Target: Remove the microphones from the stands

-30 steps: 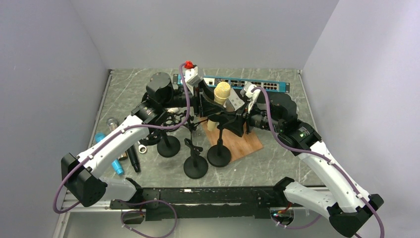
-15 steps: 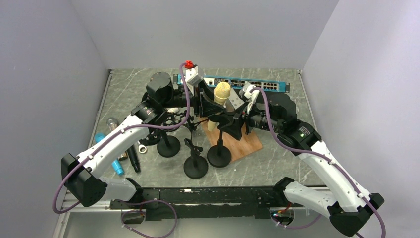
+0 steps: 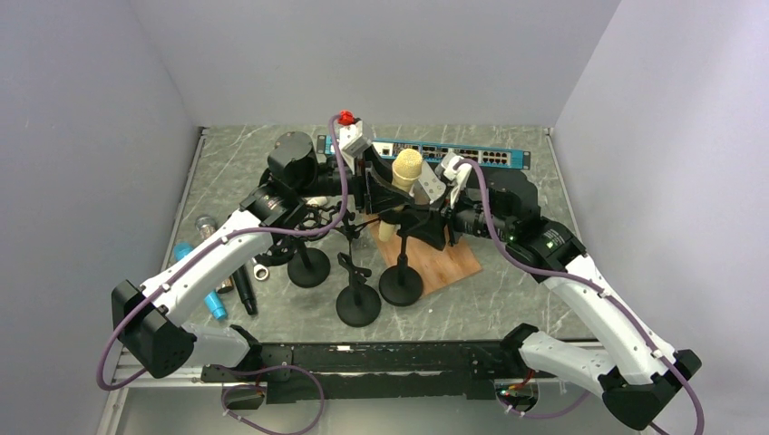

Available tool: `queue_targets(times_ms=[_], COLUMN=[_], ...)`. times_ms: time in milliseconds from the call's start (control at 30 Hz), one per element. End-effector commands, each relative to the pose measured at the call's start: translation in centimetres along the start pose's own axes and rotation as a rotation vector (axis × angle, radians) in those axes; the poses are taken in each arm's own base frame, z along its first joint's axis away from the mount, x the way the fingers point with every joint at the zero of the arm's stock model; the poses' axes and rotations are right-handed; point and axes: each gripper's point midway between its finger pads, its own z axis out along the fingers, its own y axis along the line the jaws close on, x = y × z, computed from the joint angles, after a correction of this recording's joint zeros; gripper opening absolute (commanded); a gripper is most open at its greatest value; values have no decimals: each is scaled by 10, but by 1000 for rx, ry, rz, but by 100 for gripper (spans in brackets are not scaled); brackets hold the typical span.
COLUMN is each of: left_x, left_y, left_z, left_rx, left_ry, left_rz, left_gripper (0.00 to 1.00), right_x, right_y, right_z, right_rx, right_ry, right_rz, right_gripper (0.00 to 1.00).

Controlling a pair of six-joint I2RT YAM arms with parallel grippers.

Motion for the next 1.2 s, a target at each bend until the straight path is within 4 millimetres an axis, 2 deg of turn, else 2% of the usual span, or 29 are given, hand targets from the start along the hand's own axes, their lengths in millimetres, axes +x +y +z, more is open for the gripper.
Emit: queue_targets(times_ms=[0, 33, 367, 500, 600, 767, 933, 1067, 1167], left_x=[-36, -37, -53, -76, -100, -149, -184, -195, -186], left_y=[-25, -25, -35, -48, -59, -85, -90, -80, -65], left_z=[-3, -4, -5, -12, -22, -45, -77, -111, -132], left_rx=[54, 52, 69, 72, 50, 6, -167, -372, -516], left_ry=[-71, -72, -91, -115, -140, -236, -345, -424, -421], left_rz=[49, 49, 65, 109, 172, 301, 397, 441, 429], left_gripper=[0, 0, 0, 0, 0, 0, 0, 0, 0], right_x=[-22, -23, -12, -10, -8, -7, -14, -23, -31], right_y=[2, 1, -15, -17, -19, -20, -25, -38, -49], right_z=[1, 1, -2, -6, -8, -10, -19, -37, -56], right_rx=[-13, -6, 90, 117, 135, 152, 198, 316, 421], right_ry=[-73, -80, -66, -68, -62, -64, -86, -138, -183], right_rz=[-32, -35, -24, -3, 10, 17, 24, 40, 57], right_gripper=[15, 0, 0, 0, 0, 0, 0, 0, 0])
